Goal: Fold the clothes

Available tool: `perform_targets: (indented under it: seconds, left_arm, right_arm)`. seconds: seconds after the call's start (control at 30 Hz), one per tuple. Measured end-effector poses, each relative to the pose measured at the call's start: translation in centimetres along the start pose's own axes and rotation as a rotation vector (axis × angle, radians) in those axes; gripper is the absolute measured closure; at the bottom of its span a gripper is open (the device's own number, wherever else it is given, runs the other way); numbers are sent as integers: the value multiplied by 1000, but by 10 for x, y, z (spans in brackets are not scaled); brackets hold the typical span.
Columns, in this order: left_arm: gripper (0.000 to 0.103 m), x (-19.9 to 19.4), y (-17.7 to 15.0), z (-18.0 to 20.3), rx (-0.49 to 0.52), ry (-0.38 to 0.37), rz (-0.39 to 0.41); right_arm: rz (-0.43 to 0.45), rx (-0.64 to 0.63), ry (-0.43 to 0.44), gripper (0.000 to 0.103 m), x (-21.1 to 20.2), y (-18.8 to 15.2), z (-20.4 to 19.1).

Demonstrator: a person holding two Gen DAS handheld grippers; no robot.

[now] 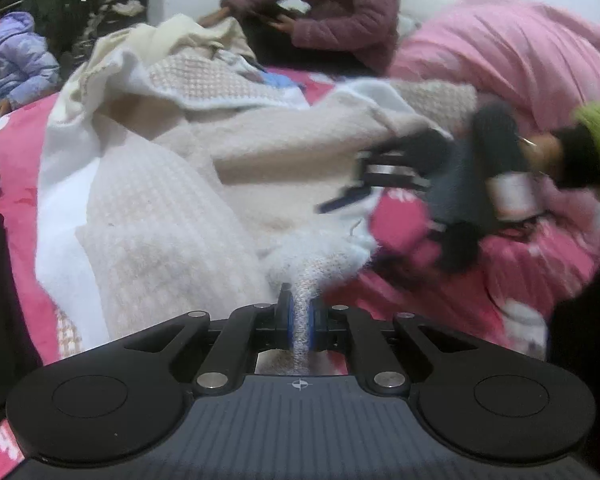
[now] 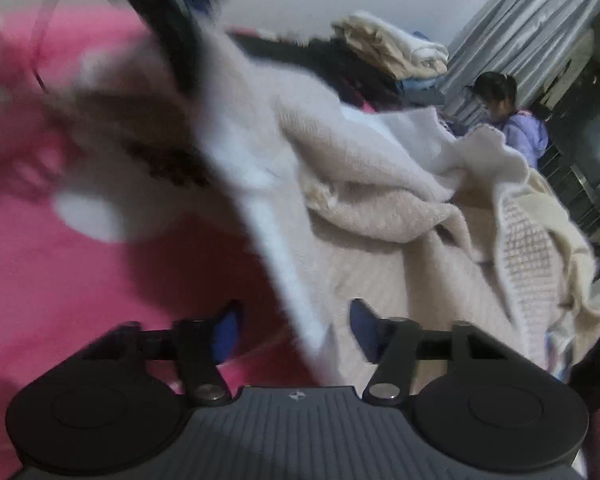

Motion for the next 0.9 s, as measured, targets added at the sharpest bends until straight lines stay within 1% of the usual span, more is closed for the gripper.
perform_targets:
  seconds: [0.03,0.07,0.1,0.17,0.23,0.3,0.33,0.4,0.43,0.47,0.5,0.53,0.57,0.6,0.63,0.7,0.73,0.8,0.83,0.87,0.9]
  left_arm:
    - [98,-3,-3,1,1,-10,-17]
    - [99,-6,-6,1,3,-19,-34]
    - [99,-9,-9,1,3,-30,-49]
    - [99,-21,-10,-4,-23,-76,-54]
    - [99,-27,-11,-10,-71,-157,-73]
    - [97,-27,-12,-16,-112,-238,-105]
    - [95,-18,-15,-17,-127,-250,-137]
    - [87,1,-20,-20,-158,-272,-201]
    - [85,9,-24,-22,-178,-261,-236]
    - [84,16,-28,-24,-199,-250,-269]
    - [84,15,-32,-26,-219,-249,-284]
    - [81,7,-35,-27,-238,-259,-286]
    - [77,-2,-39,-28,-258,-269,-290]
    - [74,-14,-45,-31,-291,-269,-305]
    - [72,-26,-54,-35,-329,-252,-333]
    - [72,-51,-71,-44,-404,-215,-387]
    - [71,-63,-80,-48,-434,-175,-402]
    - [71,-85,-96,-56,-482,-88,-416]
    - [71,-91,-99,-60,-494,-47,-395]
    - [71,-95,-100,-66,-516,-3,-347]
    - [70,-94,-98,-70,-547,21,-294]
  right_arm:
    - [-19,47,39,95,1,2,7]
    - [-19,98,88,95,-5,4,17]
    - [-12,121,135,95,-18,7,25]
    - [5,145,225,95,-49,13,41]
    - [-8,124,274,95,-74,15,42]
    - [-75,110,297,94,-67,3,27]
    - [-113,105,307,93,-60,-3,18]
    - [-190,95,327,85,-47,-17,0]
    - [-228,90,336,76,-40,-23,-9]
    - [-238,80,340,73,-40,-26,-13]
    - [-235,69,340,73,-42,-27,-15]
    - [-232,58,340,62,-45,-29,-17]
    - [-239,77,365,51,-50,-28,-13]
    - [-250,110,401,48,-56,-27,-7]
    - [-249,145,432,46,-63,-26,2]
    - [-246,222,478,46,-70,-22,23]
    - [-245,262,500,46,-72,-20,35]
    - [-201,362,514,46,-70,-13,57]
    - [-174,415,518,46,-69,-9,68]
    - [-146,474,527,46,-64,-3,78]
    - [-117,537,537,46,-58,3,88]
Point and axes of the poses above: each gripper's, at about its wrist camera, not at the fingertips, and x roughly the way its jaws point, z to its right, y to its top, the point moved 3 cm from there along x, roughly the way its jaws point, and after that the axes turned 7 degrees about -y, right-handed, at the moved point
